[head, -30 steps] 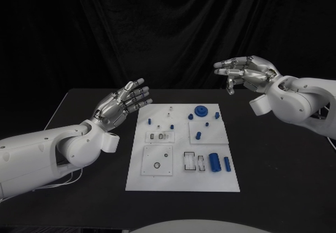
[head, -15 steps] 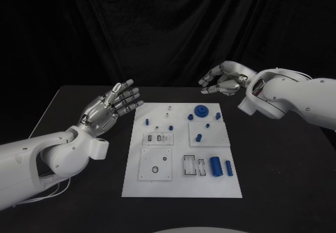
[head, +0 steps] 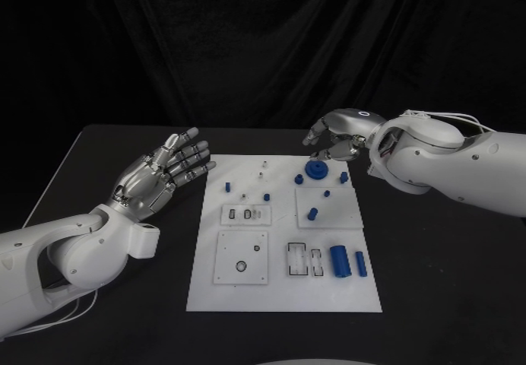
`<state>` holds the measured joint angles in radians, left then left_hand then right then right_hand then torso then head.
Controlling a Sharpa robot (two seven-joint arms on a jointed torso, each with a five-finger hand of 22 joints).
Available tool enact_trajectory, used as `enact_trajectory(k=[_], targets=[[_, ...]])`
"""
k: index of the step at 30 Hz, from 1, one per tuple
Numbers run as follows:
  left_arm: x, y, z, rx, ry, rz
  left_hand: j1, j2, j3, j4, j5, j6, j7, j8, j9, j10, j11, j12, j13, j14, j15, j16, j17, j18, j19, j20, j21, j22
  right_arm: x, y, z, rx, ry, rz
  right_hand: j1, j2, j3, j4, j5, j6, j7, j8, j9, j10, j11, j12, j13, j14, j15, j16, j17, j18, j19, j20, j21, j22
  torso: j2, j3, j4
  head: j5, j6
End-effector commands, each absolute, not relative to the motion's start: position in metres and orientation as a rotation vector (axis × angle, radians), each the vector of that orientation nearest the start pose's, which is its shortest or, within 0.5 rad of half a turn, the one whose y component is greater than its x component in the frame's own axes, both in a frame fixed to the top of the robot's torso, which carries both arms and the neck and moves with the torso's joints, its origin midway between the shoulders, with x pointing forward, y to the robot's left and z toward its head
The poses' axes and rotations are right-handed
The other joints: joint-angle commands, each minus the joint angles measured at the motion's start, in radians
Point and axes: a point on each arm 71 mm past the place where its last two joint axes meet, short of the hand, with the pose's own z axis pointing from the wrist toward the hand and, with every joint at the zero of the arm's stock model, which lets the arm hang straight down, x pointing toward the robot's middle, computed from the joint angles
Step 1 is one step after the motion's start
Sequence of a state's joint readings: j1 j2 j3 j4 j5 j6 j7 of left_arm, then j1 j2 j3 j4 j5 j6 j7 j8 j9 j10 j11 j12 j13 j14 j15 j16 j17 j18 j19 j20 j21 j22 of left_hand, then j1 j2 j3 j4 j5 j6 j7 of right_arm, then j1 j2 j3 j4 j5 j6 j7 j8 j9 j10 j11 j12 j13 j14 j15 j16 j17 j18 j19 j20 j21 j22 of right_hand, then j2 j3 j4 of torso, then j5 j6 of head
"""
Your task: Assemble the parts on the task board
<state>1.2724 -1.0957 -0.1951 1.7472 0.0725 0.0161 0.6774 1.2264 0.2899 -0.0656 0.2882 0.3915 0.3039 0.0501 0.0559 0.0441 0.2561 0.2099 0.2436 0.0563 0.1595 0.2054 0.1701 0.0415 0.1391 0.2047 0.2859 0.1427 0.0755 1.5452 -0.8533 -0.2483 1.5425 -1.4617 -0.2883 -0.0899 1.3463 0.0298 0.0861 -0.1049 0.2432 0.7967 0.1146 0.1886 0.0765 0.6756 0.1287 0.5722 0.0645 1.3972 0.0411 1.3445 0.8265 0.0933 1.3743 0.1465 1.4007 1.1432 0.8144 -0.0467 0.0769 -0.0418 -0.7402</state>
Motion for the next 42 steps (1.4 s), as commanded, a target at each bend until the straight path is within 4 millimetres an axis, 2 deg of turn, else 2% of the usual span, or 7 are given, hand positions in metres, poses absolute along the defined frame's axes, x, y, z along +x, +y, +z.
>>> enact_trajectory(k=[1, 4, 11, 17, 23, 38, 42], targets=[[0.421, 0.261, -0.144, -0.886, 0.995, -2.069, 0.010, 0.002, 0.006, 0.001, 0.008, 0.008, 0.002, 0.005, 0.001, 0.005, -0.001, 0.007, 0.001, 0.004, -0.002, 0.003, 0.001, 0.015, 0.002, -0.001, 0.002, 0.000, 0.504, -0.202, -0.096, -0.443, 1.535, 0.424, 0.002, -0.012, 0.000, 0.009, -0.007, -0.002, -0.009, -0.007, 0.001, 0.008, 0.000, -0.008, 0.000, 0.008, -0.002, 0.005, 0.002, -0.006, 0.004, -0.002, 0.003, 0.002, 0.016, 0.0001, 0.0048, 0.000, 0.001], [0.421, 0.261, -0.144, -0.888, 1.000, -2.070, 0.012, 0.002, 0.009, 0.000, 0.012, 0.003, 0.001, 0.003, 0.000, 0.001, 0.001, 0.006, 0.001, 0.002, -0.001, 0.002, 0.000, 0.014, 0.001, -0.001, 0.001, -0.001, 0.502, -0.201, -0.099, -0.457, 1.545, 0.419, 0.002, -0.016, 0.001, 0.012, -0.012, -0.010, -0.011, -0.018, 0.000, 0.001, 0.001, -0.019, -0.001, 0.007, -0.001, 0.004, 0.003, -0.006, 0.002, -0.002, 0.003, 0.002, 0.024, 0.0006, 0.0074, -0.001, 0.005], [0.420, 0.259, -0.144, -0.894, 1.013, -2.077, 0.013, 0.001, 0.012, 0.001, 0.015, -0.003, 0.002, 0.001, -0.002, -0.008, 0.004, 0.004, -0.001, 0.000, 0.004, 0.001, -0.001, 0.011, -0.006, 0.001, -0.003, -0.004, 0.498, -0.199, -0.106, -0.475, 1.562, 0.419, 0.008, -0.020, 0.004, 0.014, -0.013, -0.020, -0.012, -0.033, -0.001, -0.007, 0.004, -0.036, -0.001, 0.004, 0.001, 0.000, 0.000, -0.005, -0.002, 0.000, 0.000, -0.002, 0.031, 0.0031, 0.0055, 0.007, 0.005], [0.419, 0.259, -0.144, -0.897, 1.019, -2.078, 0.014, 0.002, 0.014, 0.000, 0.016, -0.004, 0.002, 0.000, -0.002, -0.013, 0.006, 0.002, -0.002, -0.003, 0.006, -0.001, -0.001, 0.009, -0.008, 0.001, -0.004, -0.004, 0.495, -0.199, -0.112, -0.499, 1.570, 0.417, 0.032, -0.025, 0.015, 0.002, -0.007, -0.018, -0.016, -0.043, 0.002, -0.005, 0.004, -0.049, 0.000, -0.003, 0.001, -0.006, -0.007, -0.003, -0.008, 0.000, -0.004, -0.009, 0.033, 0.0065, 0.0038, 0.018, 0.000], [0.421, 0.260, -0.145, -0.911, 1.015, -2.073, 0.015, 0.002, 0.016, 0.000, 0.017, -0.002, 0.003, 0.000, -0.002, -0.015, 0.007, 0.003, -0.002, -0.005, 0.006, -0.001, -0.001, 0.008, -0.009, 0.001, -0.005, -0.005, 0.495, -0.197, -0.119, -0.510, 1.567, 0.432, 0.040, -0.023, 0.022, -0.001, -0.008, -0.017, -0.018, -0.047, 0.002, -0.004, 0.004, -0.054, 0.000, -0.006, 0.000, -0.009, -0.012, -0.002, -0.012, 0.000, -0.007, -0.014, 0.033, 0.0066, 0.0025, 0.028, -0.008], [0.422, 0.265, -0.147, -0.926, 1.019, -2.056, 0.026, 0.000, 0.029, -0.004, 0.033, 0.003, 0.008, 0.000, -0.001, -0.020, 0.010, 0.008, -0.002, -0.007, 0.009, 0.001, -0.001, 0.005, -0.010, 0.001, -0.006, -0.006, 0.497, -0.189, -0.126, -0.520, 1.541, 0.467, 0.045, -0.020, 0.032, 0.000, 0.003, -0.016, -0.012, -0.056, 0.004, 0.010, 0.006, -0.058, 0.001, -0.012, 0.003, -0.013, -0.014, -0.001, -0.018, 0.002, -0.011, -0.018, 0.034, 0.0069, 0.0042, 0.025, -0.010], [0.422, 0.265, -0.147, -0.928, 1.024, -2.056, 0.030, 0.000, 0.034, -0.006, 0.039, 0.005, 0.009, 0.000, -0.001, -0.022, 0.011, 0.010, -0.002, -0.007, 0.010, 0.002, -0.001, 0.004, -0.010, 0.001, -0.005, -0.006, 0.498, -0.187, -0.126, -0.524, 1.529, 0.476, 0.048, -0.021, 0.039, 0.001, 0.007, -0.032, -0.010, -0.072, 0.001, 0.024, 0.007, -0.060, 0.002, -0.012, 0.005, -0.012, -0.007, -0.002, -0.019, 0.004, -0.010, -0.015, 0.035, 0.0070, 0.0042, 0.024, -0.010]])
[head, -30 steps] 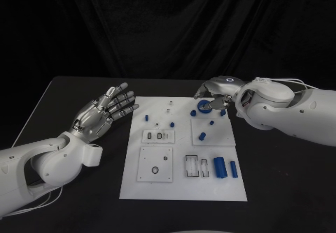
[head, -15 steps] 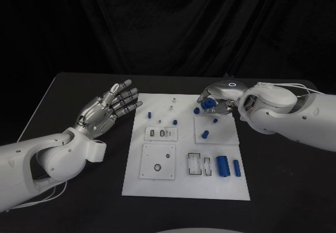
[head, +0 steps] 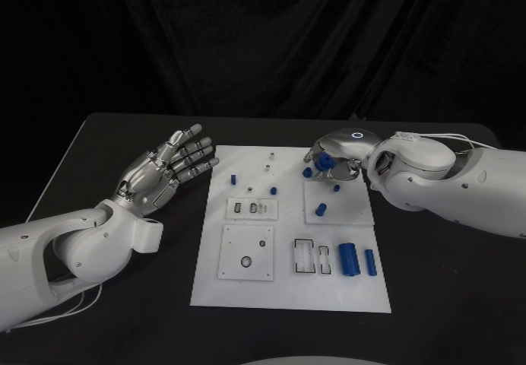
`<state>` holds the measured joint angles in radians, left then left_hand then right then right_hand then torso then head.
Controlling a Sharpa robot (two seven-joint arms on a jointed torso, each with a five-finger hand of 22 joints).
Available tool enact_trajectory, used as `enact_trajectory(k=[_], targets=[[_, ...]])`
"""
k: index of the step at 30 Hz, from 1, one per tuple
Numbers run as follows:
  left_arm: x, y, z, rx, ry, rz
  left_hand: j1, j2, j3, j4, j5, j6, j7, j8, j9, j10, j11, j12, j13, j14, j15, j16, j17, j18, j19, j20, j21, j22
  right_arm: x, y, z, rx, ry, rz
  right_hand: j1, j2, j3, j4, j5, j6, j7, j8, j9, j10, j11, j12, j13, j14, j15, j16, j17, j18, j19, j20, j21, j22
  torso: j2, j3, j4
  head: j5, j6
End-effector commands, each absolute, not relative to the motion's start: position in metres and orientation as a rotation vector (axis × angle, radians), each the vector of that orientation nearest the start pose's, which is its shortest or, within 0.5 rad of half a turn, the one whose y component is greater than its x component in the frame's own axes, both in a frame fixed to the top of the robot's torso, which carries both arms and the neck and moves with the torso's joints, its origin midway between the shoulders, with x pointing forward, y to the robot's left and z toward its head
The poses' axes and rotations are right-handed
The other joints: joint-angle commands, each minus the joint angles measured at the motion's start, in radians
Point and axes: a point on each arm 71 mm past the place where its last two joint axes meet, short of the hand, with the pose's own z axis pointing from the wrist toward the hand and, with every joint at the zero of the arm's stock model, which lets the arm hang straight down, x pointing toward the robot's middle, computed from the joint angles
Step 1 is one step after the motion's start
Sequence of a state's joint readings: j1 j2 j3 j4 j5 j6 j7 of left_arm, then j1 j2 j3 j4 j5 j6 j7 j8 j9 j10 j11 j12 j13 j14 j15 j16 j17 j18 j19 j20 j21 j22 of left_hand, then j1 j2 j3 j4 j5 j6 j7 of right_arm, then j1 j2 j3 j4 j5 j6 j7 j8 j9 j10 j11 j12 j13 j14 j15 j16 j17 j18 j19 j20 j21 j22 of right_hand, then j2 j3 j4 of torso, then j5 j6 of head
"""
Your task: Assemble the parts on the task board
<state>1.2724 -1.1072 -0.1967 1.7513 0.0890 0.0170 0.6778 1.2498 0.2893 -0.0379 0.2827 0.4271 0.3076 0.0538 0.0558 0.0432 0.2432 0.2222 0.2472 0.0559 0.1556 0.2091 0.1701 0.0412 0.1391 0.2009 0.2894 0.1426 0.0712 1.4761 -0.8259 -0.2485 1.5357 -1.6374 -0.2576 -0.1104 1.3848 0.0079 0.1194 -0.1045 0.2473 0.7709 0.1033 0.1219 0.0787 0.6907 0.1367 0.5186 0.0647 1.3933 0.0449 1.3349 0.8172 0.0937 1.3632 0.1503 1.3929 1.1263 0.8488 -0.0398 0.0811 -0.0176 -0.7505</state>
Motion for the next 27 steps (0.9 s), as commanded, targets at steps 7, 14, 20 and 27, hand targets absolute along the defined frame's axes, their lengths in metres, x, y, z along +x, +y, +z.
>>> enact_trajectory(k=[7, 14, 20, 27], targets=[[0.423, 0.265, -0.148, -0.930, 1.030, -2.058, 0.024, -0.002, 0.023, -0.008, 0.035, 0.015, 0.013, 0.001, 0.002, -0.014, 0.002, 0.015, -0.001, -0.006, 0.008, 0.003, -0.001, 0.002, -0.008, -0.003, -0.006, -0.003, 0.500, -0.184, -0.129, -0.524, 1.522, 0.484, 0.008, 0.006, 0.012, 0.005, -0.001, -0.006, 0.006, -0.010, -0.001, 0.024, 0.000, -0.008, 0.002, -0.008, 0.003, -0.002, 0.005, -0.002, -0.007, 0.002, -0.002, 0.004, 0.000, 0.0003, -0.0001, -0.003, -0.002], [0.424, 0.265, -0.149, -0.930, 1.033, -2.055, 0.029, -0.003, 0.026, -0.011, 0.043, 0.018, 0.014, 0.002, 0.002, -0.015, 0.002, 0.016, -0.001, -0.008, 0.008, 0.003, -0.001, 0.001, -0.008, -0.003, -0.006, -0.003, 0.502, -0.181, -0.133, -0.520, 1.501, 0.498, 0.008, 0.008, 0.023, 0.011, -0.002, 0.012, 0.011, -0.009, 0.003, 0.051, -0.003, -0.012, 0.001, -0.003, 0.001, 0.003, 0.021, -0.004, -0.002, 0.001, 0.002, 0.015, 0.001, 0.0005, -0.0003, -0.003, -0.004], [0.424, 0.265, -0.149, -0.924, 1.037, -2.057, 0.047, -0.003, 0.048, -0.029, 0.059, 0.033, 0.022, 0.004, 0.004, -0.018, 0.003, 0.022, -0.001, -0.009, 0.008, 0.005, -0.001, 0.001, -0.008, -0.003, -0.005, -0.004, 0.503, -0.180, -0.137, -0.523, 1.506, 0.502, 0.006, 0.010, 0.049, 0.024, -0.002, 0.050, 0.019, -0.002, 0.011, 0.100, -0.010, -0.033, -0.002, 0.014, -0.005, 0.015, 0.057, -0.009, 0.014, -0.005, 0.016, 0.044, 0.001, 0.0006, -0.0003, -0.002, -0.008], [0.424, 0.266, -0.150, -0.923, 1.038, -2.056, 0.053, -0.004, 0.057, -0.036, 0.062, 0.044, 0.028, 0.007, 0.005, -0.020, 0.003, 0.024, -0.001, -0.010, 0.009, 0.005, -0.001, 0.001, -0.008, -0.003, -0.006, -0.004, 0.503, -0.178, -0.138, -0.527, 1.483, 0.522, -0.003, 0.001, 0.085, 0.049, -0.006, 0.102, 0.030, 0.004, 0.020, 0.149, -0.017, -0.071, -0.003, 0.023, -0.012, 0.017, 0.079, -0.012, 0.022, -0.010, 0.022, 0.062, 0.001, 0.0005, -0.0002, -0.001, -0.012]])
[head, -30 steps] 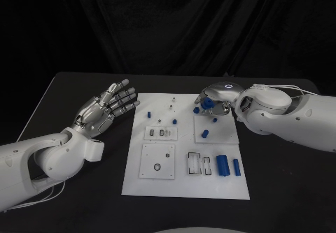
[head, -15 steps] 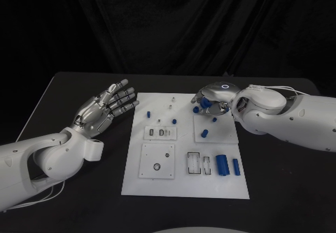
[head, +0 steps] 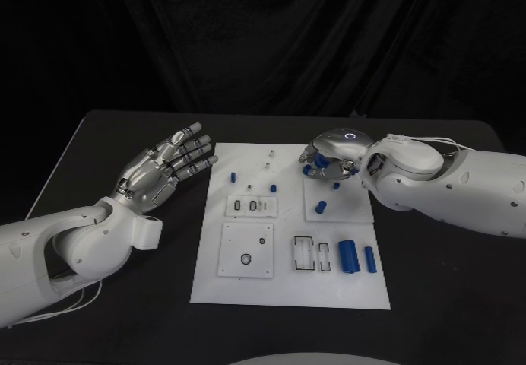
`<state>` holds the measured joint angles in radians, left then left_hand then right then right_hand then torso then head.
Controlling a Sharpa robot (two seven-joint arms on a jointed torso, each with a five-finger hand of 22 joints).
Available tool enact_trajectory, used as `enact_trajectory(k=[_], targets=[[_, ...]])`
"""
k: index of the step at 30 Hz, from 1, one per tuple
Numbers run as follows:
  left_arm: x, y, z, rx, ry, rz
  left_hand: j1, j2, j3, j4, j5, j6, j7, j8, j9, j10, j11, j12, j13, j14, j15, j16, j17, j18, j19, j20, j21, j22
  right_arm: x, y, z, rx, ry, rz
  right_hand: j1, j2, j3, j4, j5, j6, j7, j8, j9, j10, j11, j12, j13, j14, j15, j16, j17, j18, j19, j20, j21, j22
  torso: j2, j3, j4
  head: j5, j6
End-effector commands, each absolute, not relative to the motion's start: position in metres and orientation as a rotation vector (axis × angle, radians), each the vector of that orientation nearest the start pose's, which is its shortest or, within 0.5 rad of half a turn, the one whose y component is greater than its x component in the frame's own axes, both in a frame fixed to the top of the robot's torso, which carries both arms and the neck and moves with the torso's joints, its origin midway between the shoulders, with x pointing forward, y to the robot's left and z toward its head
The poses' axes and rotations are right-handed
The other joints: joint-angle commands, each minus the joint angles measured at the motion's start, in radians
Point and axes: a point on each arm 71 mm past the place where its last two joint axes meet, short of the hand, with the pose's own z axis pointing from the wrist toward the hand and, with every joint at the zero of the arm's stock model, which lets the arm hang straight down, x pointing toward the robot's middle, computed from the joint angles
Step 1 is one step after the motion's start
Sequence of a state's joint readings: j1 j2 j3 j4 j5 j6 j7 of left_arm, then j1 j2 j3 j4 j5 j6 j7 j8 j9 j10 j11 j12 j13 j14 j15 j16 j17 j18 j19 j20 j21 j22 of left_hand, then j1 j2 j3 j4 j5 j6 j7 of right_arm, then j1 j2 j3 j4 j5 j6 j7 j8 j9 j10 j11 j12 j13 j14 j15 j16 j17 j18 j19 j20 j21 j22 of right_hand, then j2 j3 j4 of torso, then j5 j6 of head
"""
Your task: Assemble the parts on the task board
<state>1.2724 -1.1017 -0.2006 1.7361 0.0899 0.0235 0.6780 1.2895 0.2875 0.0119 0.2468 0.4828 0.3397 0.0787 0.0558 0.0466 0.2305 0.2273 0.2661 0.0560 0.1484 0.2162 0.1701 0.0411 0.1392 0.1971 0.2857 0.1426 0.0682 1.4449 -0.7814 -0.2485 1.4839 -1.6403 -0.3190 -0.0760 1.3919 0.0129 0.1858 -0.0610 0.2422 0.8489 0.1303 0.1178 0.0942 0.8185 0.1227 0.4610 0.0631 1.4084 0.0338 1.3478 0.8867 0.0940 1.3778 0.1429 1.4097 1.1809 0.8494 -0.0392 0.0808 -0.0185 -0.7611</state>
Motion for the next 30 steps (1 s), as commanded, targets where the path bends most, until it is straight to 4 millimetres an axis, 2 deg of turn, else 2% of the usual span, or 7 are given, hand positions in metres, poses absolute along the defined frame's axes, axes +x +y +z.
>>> enact_trajectory(k=[1, 6, 10, 13, 15, 19, 30], targets=[[0.424, 0.266, -0.150, -0.923, 1.038, -2.055, 0.013, -0.002, 0.008, 0.000, 0.006, 0.011, 0.003, 0.007, 0.002, -0.007, -0.002, 0.005, -0.001, -0.002, 0.002, 0.005, -0.001, 0.001, -0.004, 0.001, -0.006, -0.001, 0.503, -0.178, -0.138, -0.528, 1.481, 0.523, -0.010, -0.002, 0.028, 0.009, 0.002, 0.041, 0.006, 0.014, 0.009, 0.033, -0.005, -0.019, -0.001, 0.012, -0.003, 0.008, 0.019, -0.014, 0.013, -0.004, 0.009, 0.016, 0.000, -0.0001, 0.0001, 0.000, -0.001], [0.425, 0.266, -0.151, -0.924, 1.040, -2.057, 0.014, -0.002, 0.011, -0.002, 0.008, 0.014, 0.004, 0.007, 0.002, -0.008, -0.002, 0.006, -0.001, -0.003, 0.002, 0.005, -0.001, 0.001, -0.004, 0.001, -0.006, -0.001, 0.504, -0.178, -0.139, -0.528, 1.477, 0.537, -0.008, -0.004, 0.077, 0.028, 0.013, 0.111, 0.012, 0.032, 0.026, 0.078, -0.013, -0.059, -0.001, 0.020, -0.009, 0.010, 0.037, -0.015, 0.017, -0.011, 0.013, 0.026, 0.000, 0.0001, 0.0000, -0.002, -0.002], [0.425, 0.266, -0.151, -0.924, 1.041, -2.057, 0.016, -0.002, 0.014, -0.004, 0.010, 0.016, 0.005, 0.008, 0.002, -0.008, -0.002, 0.006, -0.001, -0.002, 0.002, 0.006, -0.001, 0.000, -0.004, 0.001, -0.005, -0.001, 0.504, -0.177, -0.140, -0.523, 1.483, 0.555, -0.005, -0.009, 0.103, 0.038, 0.012, 0.144, 0.011, 0.039, 0.037, 0.121, -0.023, -0.080, -0.001, 0.028, -0.018, 0.013, 0.054, -0.016, 0.017, -0.019, 0.012, 0.028, 0.000, 0.0000, -0.0007, 0.002, 0.013], [0.425, 0.266, -0.151, -0.924, 1.041, -2.056, 0.016, -0.002, 0.015, -0.005, 0.010, 0.017, 0.006, 0.008, 0.002, -0.009, -0.002, 0.006, -0.001, -0.002, 0.002, 0.006, -0.001, 0.000, -0.004, 0.001, -0.005, -0.001, 0.505, -0.177, -0.141, -0.527, 1.497, 0.558, -0.004, -0.016, 0.113, 0.042, 0.012, 0.151, 0.010, 0.037, 0.041, 0.134, -0.025, -0.094, -0.001, 0.029, -0.020, 0.012, 0.056, -0.016, 0.017, -0.021, 0.012, 0.029, 0.000, 0.0002, -0.0011, 0.001, 0.017], [0.425, 0.266, -0.151, -0.924, 1.041, -2.056, 0.016, -0.002, 0.015, -0.005, 0.010, 0.017, 0.006, 0.008, 0.002, -0.009, -0.002, 0.006, -0.001, -0.002, 0.002, 0.006, -0.001, 0.000, -0.004, 0.001, -0.005, -0.001, 0.505, -0.176, -0.142, -0.529, 1.504, 0.559, -0.004, -0.017, 0.116, 0.044, 0.012, 0.153, 0.010, 0.037, 0.041, 0.138, -0.026, -0.099, -0.001, 0.030, -0.020, 0.012, 0.057, -0.016, 0.018, -0.022, 0.012, 0.030, 0.000, 0.0001, -0.0002, 0.001, 0.016], [0.425, 0.267, -0.152, -0.925, 1.043, -2.054, 0.018, -0.003, 0.019, -0.009, 0.013, 0.019, 0.006, 0.008, 0.002, -0.009, -0.002, 0.008, -0.001, -0.002, 0.003, 0.007, 0.000, 0.000, -0.003, 0.001, -0.005, -0.001, 0.504, -0.176, -0.143, -0.531, 1.508, 0.562, 0.000, -0.028, 0.137, 0.052, 0.023, 0.223, -0.004, 0.065, 0.071, 0.228, -0.047, -0.121, 0.001, 0.036, -0.038, 0.011, 0.070, -0.017, 0.022, -0.037, 0.013, 0.038, 0.000, 0.0004, -0.0003, 0.003, 0.012], [0.425, 0.270, -0.152, -0.929, 1.044, -2.047, 0.020, -0.003, 0.025, -0.013, 0.016, 0.019, 0.008, 0.008, 0.002, -0.009, -0.001, 0.009, -0.001, -0.002, 0.003, 0.008, 0.000, 0.000, -0.004, 0.002, -0.005, -0.002, 0.504, -0.174, -0.132, -0.515, 1.447, 0.575, 0.004, -0.039, 0.147, 0.054, 0.030, 0.244, -0.011, 0.074, 0.097, 0.276, -0.056, -0.163, 0.001, 0.041, -0.046, 0.009, 0.082, -0.018, 0.024, -0.047, 0.013, 0.044, 0.000, 0.0004, -0.0003, 0.018, 0.010]])
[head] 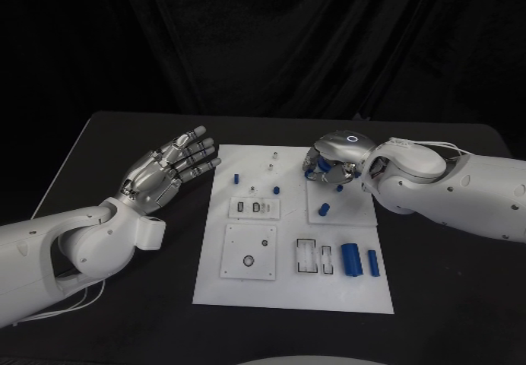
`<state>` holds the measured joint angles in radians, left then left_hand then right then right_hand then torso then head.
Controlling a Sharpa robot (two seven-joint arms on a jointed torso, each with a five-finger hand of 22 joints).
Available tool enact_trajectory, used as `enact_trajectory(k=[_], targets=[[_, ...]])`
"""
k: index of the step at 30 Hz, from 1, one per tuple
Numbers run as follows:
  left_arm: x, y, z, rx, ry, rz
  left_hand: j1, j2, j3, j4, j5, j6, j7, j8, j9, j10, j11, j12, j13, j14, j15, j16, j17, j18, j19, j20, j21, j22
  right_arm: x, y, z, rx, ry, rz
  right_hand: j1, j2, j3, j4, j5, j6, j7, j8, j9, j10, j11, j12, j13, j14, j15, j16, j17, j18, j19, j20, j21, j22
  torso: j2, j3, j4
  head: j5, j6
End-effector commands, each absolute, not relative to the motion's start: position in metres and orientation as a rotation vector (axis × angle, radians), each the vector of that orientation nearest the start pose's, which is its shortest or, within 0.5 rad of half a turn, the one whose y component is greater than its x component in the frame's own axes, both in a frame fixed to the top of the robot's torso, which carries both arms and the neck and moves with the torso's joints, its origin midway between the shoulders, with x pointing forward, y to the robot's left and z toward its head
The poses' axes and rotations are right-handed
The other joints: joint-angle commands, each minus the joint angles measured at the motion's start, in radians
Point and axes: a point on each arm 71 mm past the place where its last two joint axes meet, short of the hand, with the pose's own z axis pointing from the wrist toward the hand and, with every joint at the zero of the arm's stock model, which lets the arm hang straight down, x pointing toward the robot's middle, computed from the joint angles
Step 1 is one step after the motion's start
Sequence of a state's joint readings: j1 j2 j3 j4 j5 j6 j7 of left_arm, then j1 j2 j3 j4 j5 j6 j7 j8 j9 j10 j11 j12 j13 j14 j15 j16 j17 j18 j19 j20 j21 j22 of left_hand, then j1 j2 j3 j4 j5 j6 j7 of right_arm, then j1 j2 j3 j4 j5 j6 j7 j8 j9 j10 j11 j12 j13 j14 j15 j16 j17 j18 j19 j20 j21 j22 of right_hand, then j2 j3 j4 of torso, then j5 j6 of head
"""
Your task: Assemble the parts on the task board
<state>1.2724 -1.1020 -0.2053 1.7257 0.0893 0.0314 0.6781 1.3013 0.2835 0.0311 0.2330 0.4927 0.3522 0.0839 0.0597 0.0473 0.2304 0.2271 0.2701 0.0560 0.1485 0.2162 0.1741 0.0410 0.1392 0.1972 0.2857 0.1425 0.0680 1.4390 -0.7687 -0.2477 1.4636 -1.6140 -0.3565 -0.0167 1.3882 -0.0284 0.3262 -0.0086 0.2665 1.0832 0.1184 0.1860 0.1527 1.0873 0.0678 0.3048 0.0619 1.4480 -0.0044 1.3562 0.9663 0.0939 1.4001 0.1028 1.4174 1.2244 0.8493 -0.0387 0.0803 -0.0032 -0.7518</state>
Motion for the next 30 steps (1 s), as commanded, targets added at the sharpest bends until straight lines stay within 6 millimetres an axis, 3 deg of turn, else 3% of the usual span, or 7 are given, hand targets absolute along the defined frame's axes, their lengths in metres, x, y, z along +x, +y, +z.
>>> enact_trajectory(k=[1, 11, 15, 21, 25, 30], targets=[[0.425, 0.270, -0.152, -0.929, 1.044, -2.047, 0.009, 0.001, 0.005, 0.001, 0.006, 0.007, 0.002, 0.004, 0.002, -0.009, -0.001, 0.005, -0.001, -0.002, 0.003, 0.004, 0.000, 0.000, -0.004, 0.002, -0.005, -0.001, 0.504, -0.174, -0.130, -0.515, 1.442, 0.576, 0.008, 0.001, 0.007, 0.002, 0.005, 0.010, 0.000, 0.006, 0.040, 0.009, -0.002, -0.009, 0.002, 0.002, -0.008, 0.000, 0.002, -0.018, 0.003, -0.007, 0.006, 0.002, 0.000, -0.0001, 0.0002, 0.002, 0.001], [0.425, 0.270, -0.153, -0.929, 1.045, -2.042, 0.009, 0.001, 0.007, -0.001, 0.007, 0.008, 0.003, 0.004, 0.002, -0.009, -0.001, 0.006, -0.001, -0.001, 0.003, 0.005, 0.000, 0.000, -0.003, 0.002, -0.004, -0.001, 0.519, -0.157, -0.101, -0.504, 1.405, 0.580, 0.008, -0.002, 0.008, 0.005, -0.002, 0.012, -0.002, 0.007, 0.051, 0.023, -0.004, -0.026, 0.002, 0.005, -0.011, 0.001, 0.010, -0.019, 0.004, -0.010, 0.006, 0.006, 0.000, -0.0005, 0.0006, 0.010, -0.001], [0.426, 0.268, -0.153, -0.929, 1.048, -2.047, 0.010, 0.001, 0.008, -0.001, 0.007, 0.008, 0.002, 0.004, 0.002, -0.009, -0.001, 0.006, -0.001, -0.001, 0.003, 0.005, 0.000, 0.000, -0.003, 0.002, -0.005, -0.001, 0.526, -0.147, -0.098, -0.513, 1.395, 0.585, 0.011, -0.002, 0.010, 0.004, -0.002, 0.011, -0.001, 0.006, 0.053, 0.025, -0.004, -0.032, 0.002, 0.006, -0.011, 0.001, 0.012, -0.020, 0.005, -0.010, 0.007, 0.008, 0.000, -0.0018, 0.0016, 0.009, -0.001], [0.427, 0.267, -0.154, -0.928, 1.051, -2.050, 0.010, 0.001, 0.008, -0.001, 0.007, 0.008, 0.002, 0.004, 0.002, -0.009, -0.001, 0.006, -0.001, -0.001, 0.003, 0.005, 0.000, 0.000, -0.003, 0.002, -0.005, -0.001, 0.535, -0.133, -0.095, -0.525, 1.393, 0.585, 0.015, -0.004, 0.013, 0.002, -0.001, 0.006, 0.001, 0.003, 0.056, 0.025, -0.002, -0.041, 0.001, 0.007, -0.010, 0.001, 0.013, -0.020, 0.006, -0.010, 0.007, 0.009, 0.000, -0.0010, -0.0007, 0.013, -0.004], [0.427, 0.266, -0.154, -0.928, 1.052, -2.051, 0.010, 0.001, 0.010, -0.003, 0.008, 0.008, 0.003, 0.004, 0.002, -0.009, -0.001, 0.006, -0.001, -0.001, 0.004, 0.005, 0.000, 0.000, -0.003, 0.002, -0.005, -0.001, 0.542, -0.125, -0.095, -0.534, 1.402, 0.577, 0.016, -0.006, 0.014, 0.002, -0.003, 0.003, 0.003, 0.000, 0.058, 0.024, -0.001, -0.048, 0.001, 0.007, -0.009, 0.000, 0.014, -0.020, 0.005, -0.010, 0.006, 0.007, 0.001, -0.0012, 0.0024, 0.009, -0.003], [0.427, 0.265, -0.154, -0.928, 1.053, -2.054, 0.010, 0.001, 0.010, -0.003, 0.008, 0.008, 0.003, 0.004, 0.002, -0.009, -0.001, 0.006, -0.001, -0.001, 0.004, 0.005, 0.000, 0.000, -0.003, 0.002, -0.005, -0.001, 0.549, -0.119, -0.097, -0.538, 1.418, 0.568, 0.017, -0.007, 0.015, 0.002, -0.005, -0.001, 0.004, -0.003, 0.059, 0.024, 0.001, -0.055, 0.001, 0.006, -0.008, -0.001, 0.014, -0.020, 0.005, -0.009, 0.005, 0.008, 0.000, -0.0005, 0.0016, 0.011, -0.003]])
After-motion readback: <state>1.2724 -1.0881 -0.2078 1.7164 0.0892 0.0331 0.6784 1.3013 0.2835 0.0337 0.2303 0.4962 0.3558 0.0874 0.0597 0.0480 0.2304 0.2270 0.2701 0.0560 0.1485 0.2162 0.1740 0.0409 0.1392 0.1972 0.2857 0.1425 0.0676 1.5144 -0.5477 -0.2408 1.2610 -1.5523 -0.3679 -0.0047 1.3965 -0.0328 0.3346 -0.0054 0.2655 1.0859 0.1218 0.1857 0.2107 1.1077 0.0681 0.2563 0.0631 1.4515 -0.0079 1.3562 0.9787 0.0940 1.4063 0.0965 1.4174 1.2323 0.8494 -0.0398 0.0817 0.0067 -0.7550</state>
